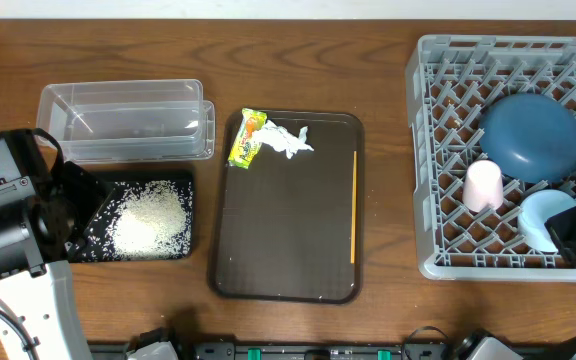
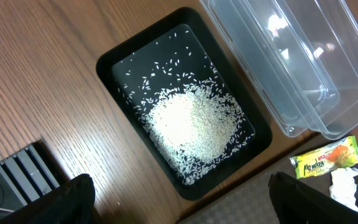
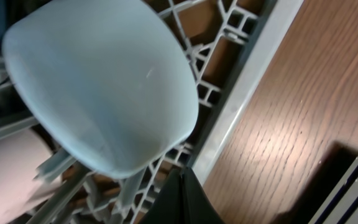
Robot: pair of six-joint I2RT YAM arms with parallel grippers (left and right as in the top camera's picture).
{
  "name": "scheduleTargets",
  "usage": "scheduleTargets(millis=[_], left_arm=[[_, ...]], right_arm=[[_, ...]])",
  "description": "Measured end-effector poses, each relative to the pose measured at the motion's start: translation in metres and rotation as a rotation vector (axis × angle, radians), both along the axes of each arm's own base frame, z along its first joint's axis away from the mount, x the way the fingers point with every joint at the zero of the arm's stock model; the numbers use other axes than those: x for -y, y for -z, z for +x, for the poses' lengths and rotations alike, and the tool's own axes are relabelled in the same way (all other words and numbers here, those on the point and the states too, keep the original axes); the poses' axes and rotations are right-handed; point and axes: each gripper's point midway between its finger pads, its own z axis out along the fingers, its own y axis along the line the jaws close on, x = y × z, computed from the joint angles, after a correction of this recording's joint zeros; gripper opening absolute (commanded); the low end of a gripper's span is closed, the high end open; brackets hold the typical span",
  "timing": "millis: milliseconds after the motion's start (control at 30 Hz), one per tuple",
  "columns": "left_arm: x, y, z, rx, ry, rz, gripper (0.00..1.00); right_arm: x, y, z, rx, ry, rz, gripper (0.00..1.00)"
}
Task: Sort waste into correct bins and load items into the dishwasher rack
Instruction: 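Raise the right gripper and move it over the wooden stick on the brown tray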
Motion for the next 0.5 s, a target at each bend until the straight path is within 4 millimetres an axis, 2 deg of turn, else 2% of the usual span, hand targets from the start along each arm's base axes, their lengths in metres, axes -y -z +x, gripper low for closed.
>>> scheduleTargets(millis=[67, 133, 200, 267, 333, 400, 500], left_arm=[[0.000, 0.000, 0.000, 0.000, 0.000, 0.000, 0.92], [0.000, 0.000, 0.000, 0.000, 0.000, 0.000, 0.92], [0.000, 0.000, 0.000, 0.000, 0.000, 0.000, 0.92], [0.000, 0.000, 0.000, 0.000, 0.000, 0.000, 0.92], [0.000, 0.000, 0.000, 0.000, 0.000, 0.000, 0.92], [0.000, 0.000, 0.000, 0.000, 0.000, 0.000, 0.92], [0.000, 0.000, 0.000, 0.000, 0.000, 0.000, 0.92]], right_arm=[[-0.004, -0.013, 0.008, 0.060, -0.020, 0.010, 0.03], [-0.013, -0.035, 0.024, 0.175, -0.087, 0.024, 0.19], [-0.035, -0.071, 0.053, 0.383, -0.255, 0.045, 0.57], [-0.062, -0.108, 0.077, 0.583, -0.435, 0.069, 0.78], [-0.096, -0.141, 0.091, 0.744, -0.611, 0.094, 0.89], [-0.129, -0.160, 0.096, 0.828, -0.754, 0.119, 0.95], [-0.184, -0.166, 0.098, 0.838, -0.936, 0.162, 0.99]])
